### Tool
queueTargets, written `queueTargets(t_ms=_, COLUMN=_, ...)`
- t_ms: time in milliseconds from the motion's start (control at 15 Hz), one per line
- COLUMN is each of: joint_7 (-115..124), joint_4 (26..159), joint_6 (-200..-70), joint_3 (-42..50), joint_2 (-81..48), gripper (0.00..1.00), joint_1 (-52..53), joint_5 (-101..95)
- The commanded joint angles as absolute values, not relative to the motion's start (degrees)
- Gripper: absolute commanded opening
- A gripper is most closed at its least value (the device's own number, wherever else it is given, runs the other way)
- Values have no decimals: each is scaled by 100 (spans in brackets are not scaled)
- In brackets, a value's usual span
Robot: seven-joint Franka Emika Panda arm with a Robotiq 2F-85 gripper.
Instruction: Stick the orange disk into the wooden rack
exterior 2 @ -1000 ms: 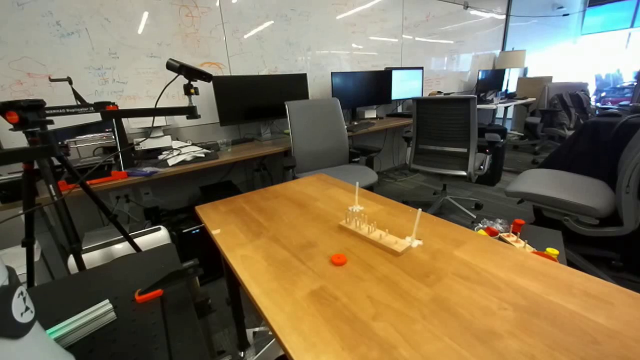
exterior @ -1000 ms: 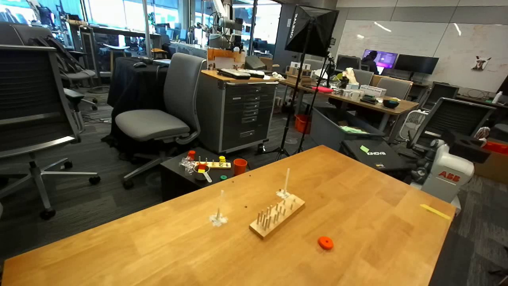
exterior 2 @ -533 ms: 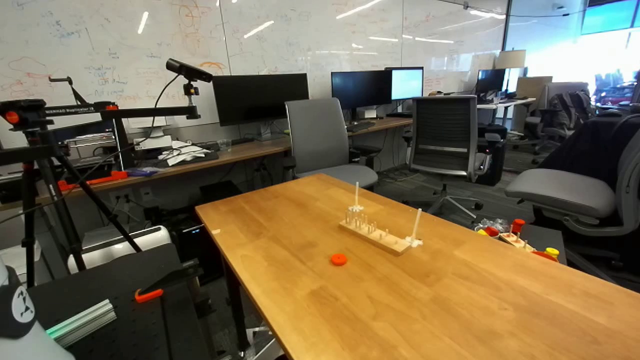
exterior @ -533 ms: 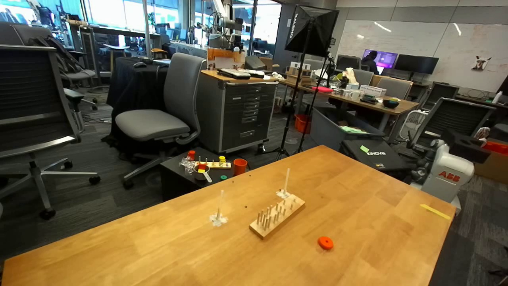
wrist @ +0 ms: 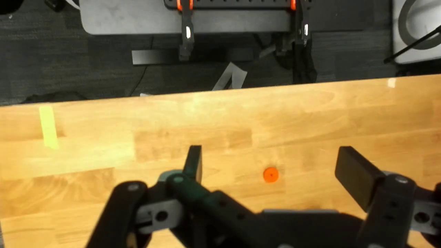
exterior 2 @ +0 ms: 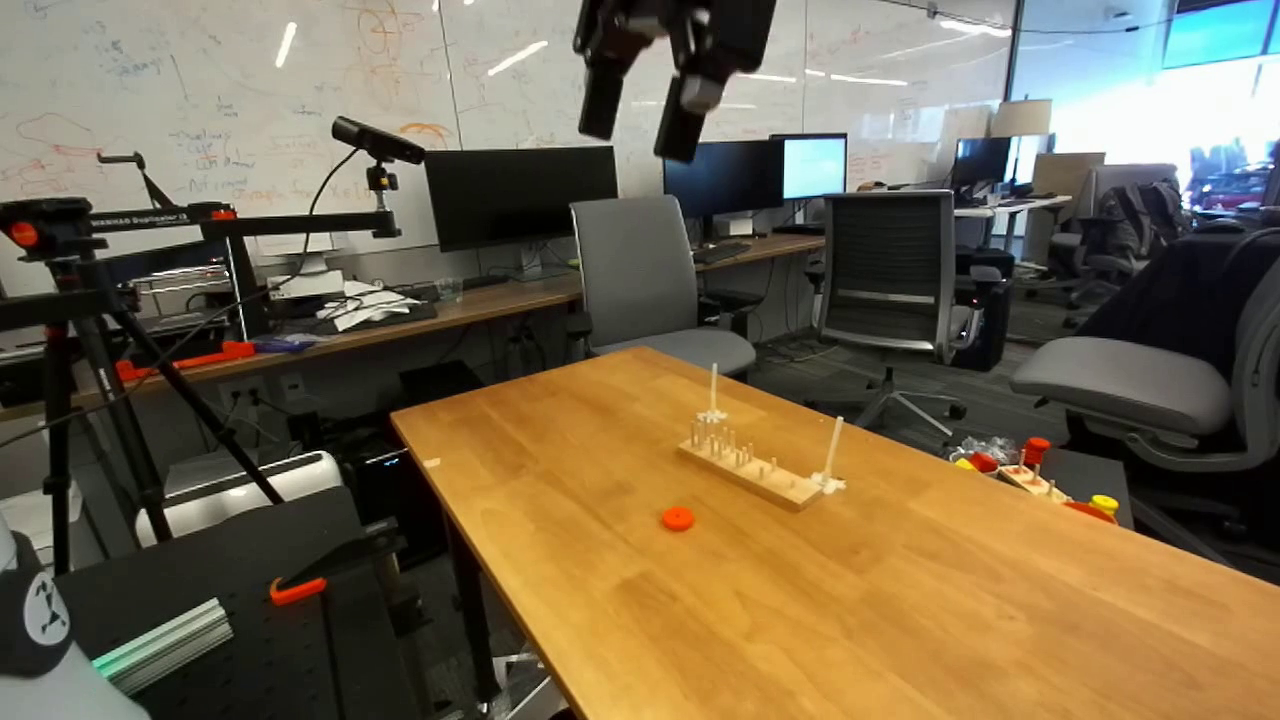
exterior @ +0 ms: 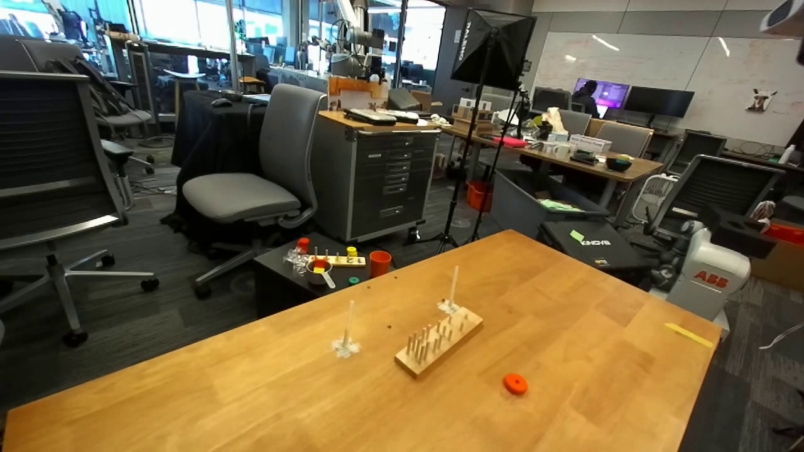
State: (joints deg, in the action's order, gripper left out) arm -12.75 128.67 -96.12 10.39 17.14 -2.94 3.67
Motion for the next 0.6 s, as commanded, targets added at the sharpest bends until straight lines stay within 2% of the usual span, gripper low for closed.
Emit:
queueTargets(t_ms=0, joint_7=-814, joint_4=12768, joint_6=-10470, joint_3=535, joint_2=760, gripper=100, joint_1=-60, joint_5=602)
queueTargets(t_ms=533, joint_7=-153, joint_4=12448, joint_6=-11565, joint_3=56, joint_2=-1392, gripper=100, joint_1=98, joint_5=449)
